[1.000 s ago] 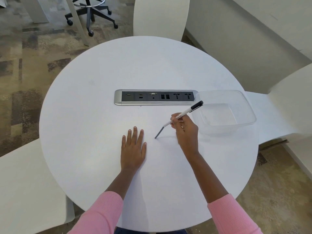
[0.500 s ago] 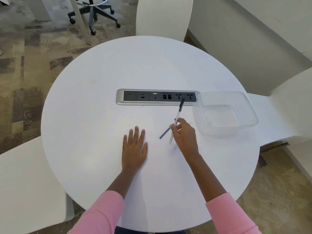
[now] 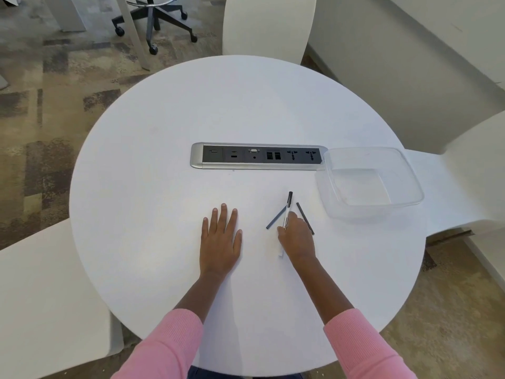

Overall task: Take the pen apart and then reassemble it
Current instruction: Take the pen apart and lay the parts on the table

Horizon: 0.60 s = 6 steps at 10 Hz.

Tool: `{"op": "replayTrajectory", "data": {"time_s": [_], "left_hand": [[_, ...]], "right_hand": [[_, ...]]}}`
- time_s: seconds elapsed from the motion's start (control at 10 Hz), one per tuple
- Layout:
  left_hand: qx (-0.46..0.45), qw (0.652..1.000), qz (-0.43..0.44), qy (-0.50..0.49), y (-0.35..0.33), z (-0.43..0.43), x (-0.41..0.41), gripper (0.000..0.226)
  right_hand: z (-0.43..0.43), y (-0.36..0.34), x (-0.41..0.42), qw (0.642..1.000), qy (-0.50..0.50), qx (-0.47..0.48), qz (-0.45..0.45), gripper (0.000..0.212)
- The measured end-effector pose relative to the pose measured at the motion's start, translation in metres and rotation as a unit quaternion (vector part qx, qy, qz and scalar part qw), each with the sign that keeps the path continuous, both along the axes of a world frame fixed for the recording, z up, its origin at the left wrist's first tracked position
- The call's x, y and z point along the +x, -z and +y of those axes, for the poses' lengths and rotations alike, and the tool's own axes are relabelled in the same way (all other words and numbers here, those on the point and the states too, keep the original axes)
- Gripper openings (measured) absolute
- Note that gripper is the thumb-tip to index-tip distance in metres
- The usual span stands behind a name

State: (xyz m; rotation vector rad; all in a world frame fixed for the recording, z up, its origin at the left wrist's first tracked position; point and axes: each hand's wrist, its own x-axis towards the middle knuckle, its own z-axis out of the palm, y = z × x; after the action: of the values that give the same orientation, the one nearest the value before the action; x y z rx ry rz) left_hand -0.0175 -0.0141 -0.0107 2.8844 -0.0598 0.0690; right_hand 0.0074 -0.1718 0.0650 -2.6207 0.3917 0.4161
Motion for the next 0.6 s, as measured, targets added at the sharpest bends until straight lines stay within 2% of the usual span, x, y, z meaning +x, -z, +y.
{"op": "replayTrajectory", "data": {"time_s": [0.3, 0.6], "left_hand": [[0.008, 1.000, 0.005, -0.001, 0.000, 0.000, 0.001, 0.052], [0.010, 1.000, 0.004, -0.001, -0.001, 0.000, 0.000, 0.052]], "right_hand": [[0.011, -0.002, 0.005, 0.998, -0.050, -0.038, -0.018, 0.039], [0.018, 0.001, 0.002, 0.995, -0.089, -0.008, -0.043, 0.031]]}}
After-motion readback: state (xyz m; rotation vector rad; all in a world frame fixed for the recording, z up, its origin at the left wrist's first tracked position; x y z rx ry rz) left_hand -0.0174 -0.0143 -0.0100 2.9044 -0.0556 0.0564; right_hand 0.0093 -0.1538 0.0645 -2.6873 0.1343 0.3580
